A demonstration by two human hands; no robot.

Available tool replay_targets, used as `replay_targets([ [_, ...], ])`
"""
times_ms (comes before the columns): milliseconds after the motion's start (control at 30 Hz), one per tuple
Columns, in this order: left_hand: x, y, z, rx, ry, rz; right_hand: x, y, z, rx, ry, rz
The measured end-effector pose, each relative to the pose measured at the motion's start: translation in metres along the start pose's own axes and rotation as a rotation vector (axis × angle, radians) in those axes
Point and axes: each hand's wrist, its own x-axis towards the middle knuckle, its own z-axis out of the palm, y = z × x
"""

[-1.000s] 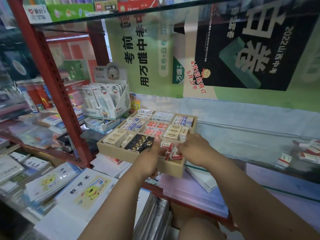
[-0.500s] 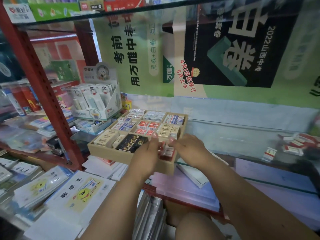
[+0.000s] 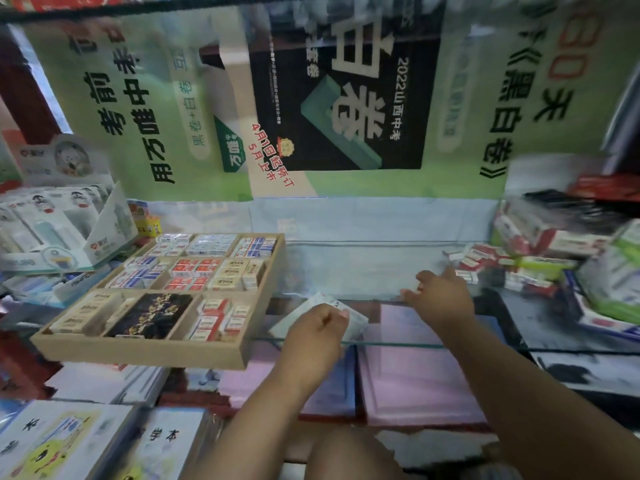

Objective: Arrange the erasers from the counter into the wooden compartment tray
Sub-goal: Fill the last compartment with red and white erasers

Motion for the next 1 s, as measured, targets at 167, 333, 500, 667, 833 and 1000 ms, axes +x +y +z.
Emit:
replay_targets([
  [167, 0.003, 0.006, 0.013, -0.116, 0.001, -0.104, 0.005, 0.005, -0.011, 0.601, -0.052, 0.045],
  [333, 0.008, 0.015, 0.008, -0.301, 0.100, -0.148, -0.033, -0.028, -0.051, 1.256, -0.158, -0.067],
  [500, 0.009, 0.024, -0.010, -0.525, 0.147, -0.104, -0.059, -0.056, -0.071, 1.277, -0.296, -0.302],
  [667, 0.003, 0.016, -0.045, -0.424, 0.268, -0.040, -0.069, -0.094, -0.069, 1.018, -0.096, -0.553],
  [833, -0.006, 0.012, -0.084, -0.414, 0.358, -0.051, -0.073, -0.144, -0.065, 0.777, 0.026, -0.696],
  [1000, -0.005, -0.008, -0.130, -0.285, 0.522, -0.095, -0.073, -0.180, -0.071, 0.866, -0.192, -0.591],
])
